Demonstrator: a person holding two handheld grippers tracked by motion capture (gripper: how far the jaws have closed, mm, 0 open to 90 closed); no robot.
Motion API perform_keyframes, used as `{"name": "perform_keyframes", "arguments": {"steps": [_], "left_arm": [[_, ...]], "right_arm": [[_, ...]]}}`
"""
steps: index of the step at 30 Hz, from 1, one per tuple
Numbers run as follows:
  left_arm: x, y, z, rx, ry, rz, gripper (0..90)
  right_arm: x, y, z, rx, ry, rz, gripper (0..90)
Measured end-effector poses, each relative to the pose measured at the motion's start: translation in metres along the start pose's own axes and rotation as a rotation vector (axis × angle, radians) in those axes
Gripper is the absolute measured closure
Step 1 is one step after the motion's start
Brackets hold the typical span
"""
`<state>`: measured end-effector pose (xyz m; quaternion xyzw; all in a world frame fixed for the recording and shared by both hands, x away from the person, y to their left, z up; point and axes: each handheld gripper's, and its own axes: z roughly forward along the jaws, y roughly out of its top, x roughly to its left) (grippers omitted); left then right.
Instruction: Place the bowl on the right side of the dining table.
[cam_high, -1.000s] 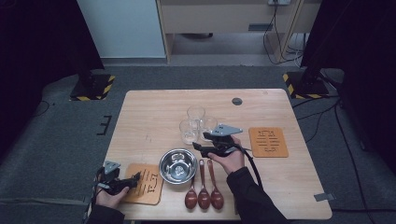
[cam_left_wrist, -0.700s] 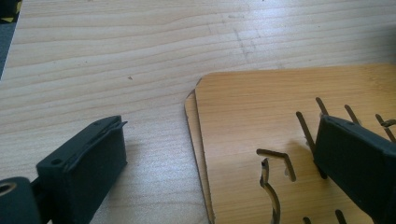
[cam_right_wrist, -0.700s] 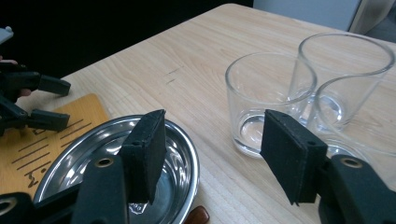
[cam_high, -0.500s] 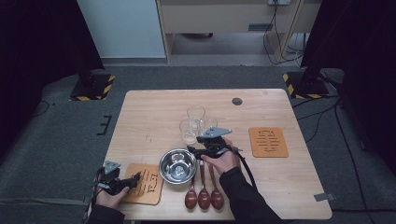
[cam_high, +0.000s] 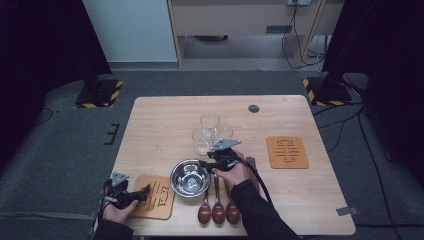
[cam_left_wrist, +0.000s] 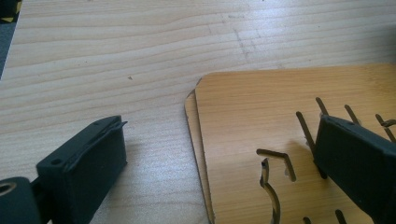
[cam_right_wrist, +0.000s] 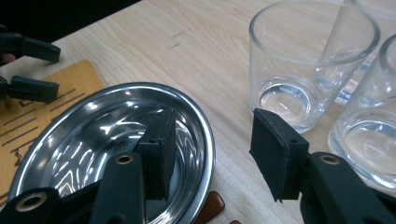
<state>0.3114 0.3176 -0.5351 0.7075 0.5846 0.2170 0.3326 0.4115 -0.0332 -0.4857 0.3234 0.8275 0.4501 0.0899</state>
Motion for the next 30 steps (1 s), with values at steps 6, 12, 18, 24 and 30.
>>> {"name": "perform_keyframes", "arguments": {"steps": [6, 12, 18, 24, 30], "left_arm": [[0.0, 0.0, 0.0, 0.0, 0.0, 0.001, 1.5], [0.0, 0.0, 0.0, 0.0, 0.0, 0.001, 1.5], [0.0, 0.0, 0.0, 0.0, 0.0, 0.001, 1.5], [0.0, 0.0, 0.0, 0.0, -0.001, 0.001, 1.5], [0.0, 0.0, 0.0, 0.0, 0.0, 0.001, 1.5]], "right_arm": [[0.001, -0.003, 0.006, 0.029, 0.01, 0.001, 52.5], [0.002, -0.005, 0.012, 0.063, 0.009, 0.0, 53.9], [0.002, -0.007, 0.017, 0.091, 0.009, 0.002, 57.0], [0.002, -0.009, 0.023, 0.123, 0.011, 0.004, 61.1], [0.002, -0.011, 0.027, 0.15, 0.015, 0.016, 65.1]]}}
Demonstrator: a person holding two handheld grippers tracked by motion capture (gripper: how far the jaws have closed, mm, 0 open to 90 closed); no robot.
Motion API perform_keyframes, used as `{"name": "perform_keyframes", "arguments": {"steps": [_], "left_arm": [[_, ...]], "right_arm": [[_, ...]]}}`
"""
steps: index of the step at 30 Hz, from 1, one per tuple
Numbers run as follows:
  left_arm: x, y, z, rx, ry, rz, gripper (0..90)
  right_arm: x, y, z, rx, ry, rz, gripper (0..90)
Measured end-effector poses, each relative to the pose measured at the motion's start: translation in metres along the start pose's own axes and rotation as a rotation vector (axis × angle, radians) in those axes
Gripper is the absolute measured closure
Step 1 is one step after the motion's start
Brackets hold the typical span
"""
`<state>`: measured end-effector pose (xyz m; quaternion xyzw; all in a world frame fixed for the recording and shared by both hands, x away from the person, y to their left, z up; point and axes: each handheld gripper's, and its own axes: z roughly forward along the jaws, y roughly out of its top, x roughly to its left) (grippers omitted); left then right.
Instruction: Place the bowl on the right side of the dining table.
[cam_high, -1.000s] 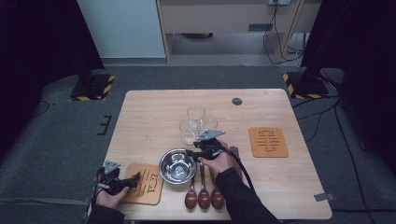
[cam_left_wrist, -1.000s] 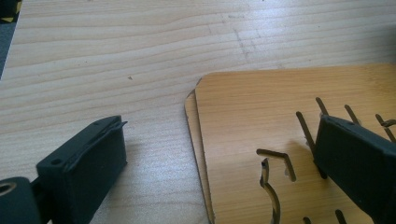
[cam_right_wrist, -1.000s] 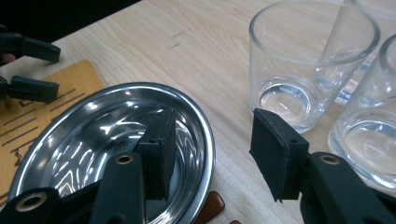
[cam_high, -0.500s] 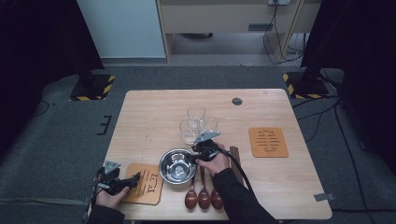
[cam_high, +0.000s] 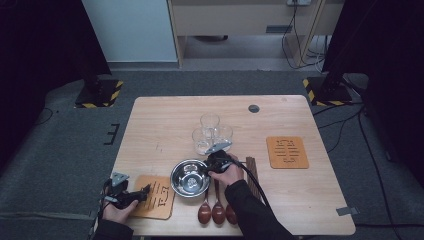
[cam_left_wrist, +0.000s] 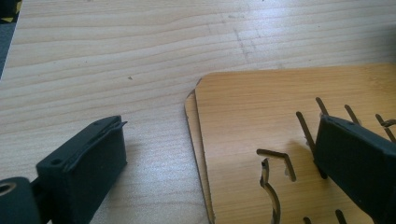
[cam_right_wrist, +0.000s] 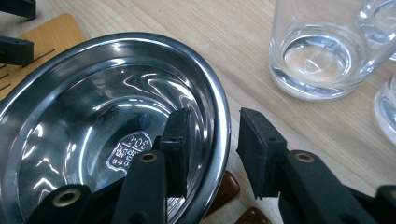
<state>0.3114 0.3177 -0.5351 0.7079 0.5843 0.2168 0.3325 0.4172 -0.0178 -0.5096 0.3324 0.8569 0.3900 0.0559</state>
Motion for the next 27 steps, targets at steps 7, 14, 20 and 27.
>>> {"name": "perform_keyframes", "arguments": {"steps": [7, 14, 20, 27], "left_arm": [[0.0, 0.0, 0.0, 0.0, 0.0, 0.0, 1.5], [0.0, 0.0, 0.0, 0.0, 0.0, 0.0, 1.5], [0.0, 0.0, 0.0, 0.0, 0.0, 0.0, 1.5], [0.0, 0.0, 0.0, 0.0, 0.0, 0.0, 1.5]], "right_arm": [[-0.0011, -0.0007, 0.005, 0.02, 0.005, 0.021, 70.7], [0.0004, -0.0008, 0.0087, 0.035, 0.012, 0.037, 75.5], [0.001, -0.0004, 0.0096, 0.031, 0.012, 0.055, 77.2], [0.0036, 0.0009, 0.0066, 0.005, 0.017, 0.058, 78.8]]}}
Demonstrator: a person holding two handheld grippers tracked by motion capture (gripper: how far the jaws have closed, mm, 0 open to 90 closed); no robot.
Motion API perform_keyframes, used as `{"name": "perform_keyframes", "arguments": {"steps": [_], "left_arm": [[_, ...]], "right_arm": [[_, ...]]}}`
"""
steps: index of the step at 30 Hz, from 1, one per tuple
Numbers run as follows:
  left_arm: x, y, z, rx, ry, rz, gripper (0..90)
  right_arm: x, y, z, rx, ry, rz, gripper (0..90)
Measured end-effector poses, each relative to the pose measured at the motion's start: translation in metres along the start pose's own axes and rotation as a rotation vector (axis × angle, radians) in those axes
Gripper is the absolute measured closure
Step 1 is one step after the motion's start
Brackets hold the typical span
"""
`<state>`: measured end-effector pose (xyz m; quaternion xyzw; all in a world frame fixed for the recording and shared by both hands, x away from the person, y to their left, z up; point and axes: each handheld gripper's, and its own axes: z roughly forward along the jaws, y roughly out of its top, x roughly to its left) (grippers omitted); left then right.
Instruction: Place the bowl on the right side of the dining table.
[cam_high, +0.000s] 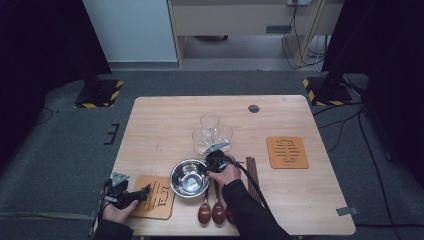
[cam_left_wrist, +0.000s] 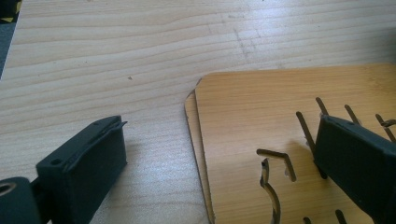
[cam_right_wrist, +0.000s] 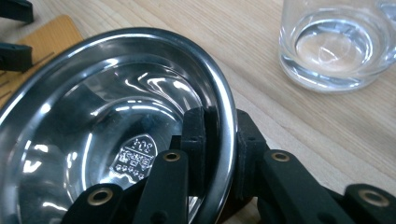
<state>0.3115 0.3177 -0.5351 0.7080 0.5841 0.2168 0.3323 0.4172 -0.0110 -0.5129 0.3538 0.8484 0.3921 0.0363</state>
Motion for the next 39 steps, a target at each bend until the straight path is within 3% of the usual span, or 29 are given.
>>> {"name": "perform_keyframes", "arguments": {"steps": [13, 26, 39], "left_arm": [[0.0, 0.0, 0.0, 0.0, 0.0, 0.0, 1.5], [0.0, 0.0, 0.0, 0.0, 0.0, 0.0, 1.5], [0.0, 0.0, 0.0, 0.001, 0.001, 0.0, 1.3]], "right_arm": [[0.009, 0.006, -0.008, -0.089, 0.064, 0.033, 83.2], [0.017, 0.01, -0.012, -0.097, 0.087, 0.015, 83.7], [0.014, 0.016, -0.047, -0.184, 0.085, -0.002, 83.7]]}}
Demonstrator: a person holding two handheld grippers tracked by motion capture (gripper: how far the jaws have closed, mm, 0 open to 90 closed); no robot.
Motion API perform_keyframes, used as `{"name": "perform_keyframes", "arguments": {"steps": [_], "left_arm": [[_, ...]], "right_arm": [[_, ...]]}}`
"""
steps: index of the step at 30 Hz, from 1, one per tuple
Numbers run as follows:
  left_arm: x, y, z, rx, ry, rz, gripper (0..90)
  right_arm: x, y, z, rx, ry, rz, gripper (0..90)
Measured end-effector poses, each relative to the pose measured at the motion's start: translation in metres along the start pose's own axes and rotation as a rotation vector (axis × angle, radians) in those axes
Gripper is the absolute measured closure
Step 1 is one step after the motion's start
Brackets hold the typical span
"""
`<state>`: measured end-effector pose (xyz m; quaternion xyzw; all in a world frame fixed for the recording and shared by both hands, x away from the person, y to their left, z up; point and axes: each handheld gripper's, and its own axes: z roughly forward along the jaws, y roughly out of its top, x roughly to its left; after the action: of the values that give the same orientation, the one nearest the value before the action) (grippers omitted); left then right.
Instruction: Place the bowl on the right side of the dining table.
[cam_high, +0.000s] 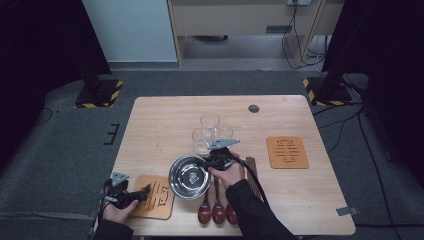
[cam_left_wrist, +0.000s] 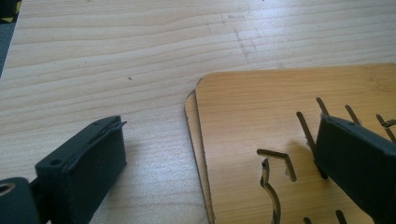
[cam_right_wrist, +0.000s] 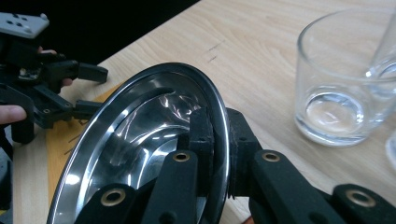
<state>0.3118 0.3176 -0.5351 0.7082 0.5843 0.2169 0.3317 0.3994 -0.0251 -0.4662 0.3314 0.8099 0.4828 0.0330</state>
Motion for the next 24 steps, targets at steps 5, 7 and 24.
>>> {"name": "perform_keyframes", "arguments": {"steps": [5, 7, 24], "left_arm": [[0.0, 0.0, 0.0, 0.0, 0.0, 0.0, 1.3], [0.0, 0.0, 0.0, 0.0, 0.0, 0.0, 1.3], [0.0, 0.0, 0.0, 0.0, 0.0, 0.0, 1.3]], "right_arm": [[-0.005, -0.001, -0.013, -0.026, -0.014, 0.001, 83.7], [-0.007, -0.001, -0.017, -0.032, -0.021, 0.004, 83.7], [-0.018, -0.004, -0.054, -0.088, -0.046, 0.003, 83.7]]}}
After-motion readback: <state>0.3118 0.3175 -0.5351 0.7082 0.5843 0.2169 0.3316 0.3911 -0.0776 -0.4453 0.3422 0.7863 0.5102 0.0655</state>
